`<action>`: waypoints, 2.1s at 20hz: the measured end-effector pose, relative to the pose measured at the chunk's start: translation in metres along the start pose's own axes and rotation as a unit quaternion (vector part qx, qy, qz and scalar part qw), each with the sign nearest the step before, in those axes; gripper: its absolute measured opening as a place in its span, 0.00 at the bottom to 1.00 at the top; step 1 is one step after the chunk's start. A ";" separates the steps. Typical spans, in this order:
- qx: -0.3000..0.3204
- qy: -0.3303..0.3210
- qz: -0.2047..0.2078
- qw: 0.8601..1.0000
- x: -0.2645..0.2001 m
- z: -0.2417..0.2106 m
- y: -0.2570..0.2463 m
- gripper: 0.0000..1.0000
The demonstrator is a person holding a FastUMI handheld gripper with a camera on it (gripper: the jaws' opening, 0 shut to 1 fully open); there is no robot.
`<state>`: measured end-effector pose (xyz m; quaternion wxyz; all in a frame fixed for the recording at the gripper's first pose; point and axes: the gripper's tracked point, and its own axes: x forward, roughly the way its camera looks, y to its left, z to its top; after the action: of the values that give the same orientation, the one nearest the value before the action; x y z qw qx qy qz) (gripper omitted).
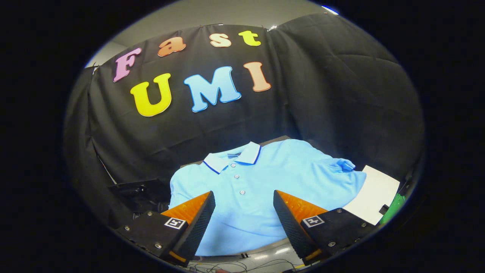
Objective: Put the clothes into the washing machine and then close the washing machine lid.
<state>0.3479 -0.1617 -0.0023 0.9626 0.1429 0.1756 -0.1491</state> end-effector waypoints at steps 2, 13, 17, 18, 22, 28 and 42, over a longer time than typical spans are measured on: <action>-0.006 0.020 0.006 1.000 0.019 0.000 0.002 0.96; -0.065 0.103 0.015 0.992 0.058 -0.020 0.000 0.96; -0.083 0.090 -0.010 0.992 0.060 -0.021 -0.004 0.64; -0.076 0.089 0.000 0.993 0.060 -0.023 0.000 0.51; 0.001 0.095 0.042 0.995 0.057 -0.020 0.001 0.07; -0.008 0.090 0.042 0.995 0.054 -0.018 0.001 0.00; -0.067 -0.045 -0.048 0.996 -0.015 0.058 0.092 0.00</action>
<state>0.3820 -0.0932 0.0757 0.9686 0.0624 0.1483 -0.1895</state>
